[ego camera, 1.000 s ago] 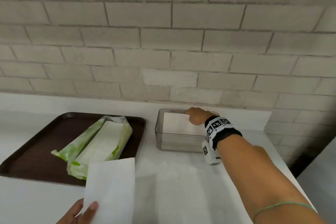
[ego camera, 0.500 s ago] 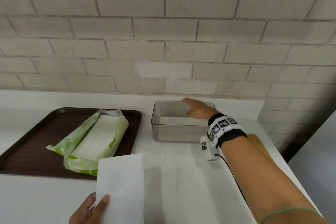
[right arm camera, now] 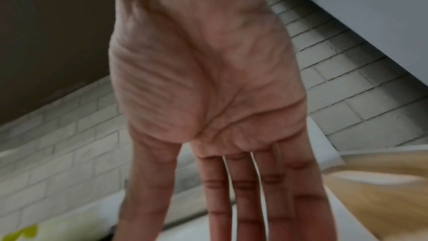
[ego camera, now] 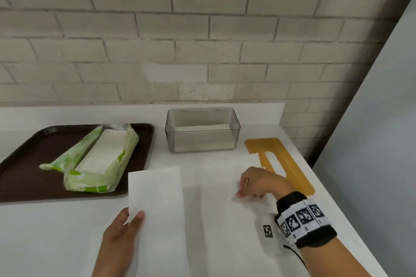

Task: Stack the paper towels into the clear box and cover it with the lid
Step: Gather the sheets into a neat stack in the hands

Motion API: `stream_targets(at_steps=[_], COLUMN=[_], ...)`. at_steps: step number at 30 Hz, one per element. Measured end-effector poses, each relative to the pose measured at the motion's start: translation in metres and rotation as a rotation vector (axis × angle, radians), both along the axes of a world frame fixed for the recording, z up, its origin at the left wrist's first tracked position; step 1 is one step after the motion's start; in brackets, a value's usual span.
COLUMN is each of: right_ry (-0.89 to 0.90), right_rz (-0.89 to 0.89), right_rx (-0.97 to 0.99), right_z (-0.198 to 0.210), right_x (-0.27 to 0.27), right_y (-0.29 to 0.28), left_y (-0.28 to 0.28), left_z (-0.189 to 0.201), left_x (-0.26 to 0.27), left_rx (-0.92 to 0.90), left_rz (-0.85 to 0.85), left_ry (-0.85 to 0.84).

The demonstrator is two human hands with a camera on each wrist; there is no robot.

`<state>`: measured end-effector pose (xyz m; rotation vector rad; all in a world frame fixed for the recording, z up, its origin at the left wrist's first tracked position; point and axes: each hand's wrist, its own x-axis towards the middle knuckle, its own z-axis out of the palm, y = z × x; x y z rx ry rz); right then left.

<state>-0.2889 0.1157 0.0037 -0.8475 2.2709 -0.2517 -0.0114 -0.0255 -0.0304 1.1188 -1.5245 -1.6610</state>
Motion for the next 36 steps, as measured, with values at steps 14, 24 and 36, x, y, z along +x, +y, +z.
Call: stream_targets(at_steps=[14, 24, 36], right_ry=[-0.382, -0.504, -0.387], right_rz=[-0.005, -0.392, -0.488], right_rx=[-0.747, -1.151, -1.208], right_z=[0.027, 0.041, 0.033], right_x=[0.044, 0.109, 0.113], right_y=[0.032, -0.011, -0.033], left_y=[0.028, 0.047, 0.049], left_z=[0.018, 0.03, 0.023], left_x=[0.001, -0.023, -0.005], left_rx=[0.017, -0.061, 0.234], left_rz=[-0.026, -0.134, -0.12], left_ry=[0.129, 0.132, 0.254])
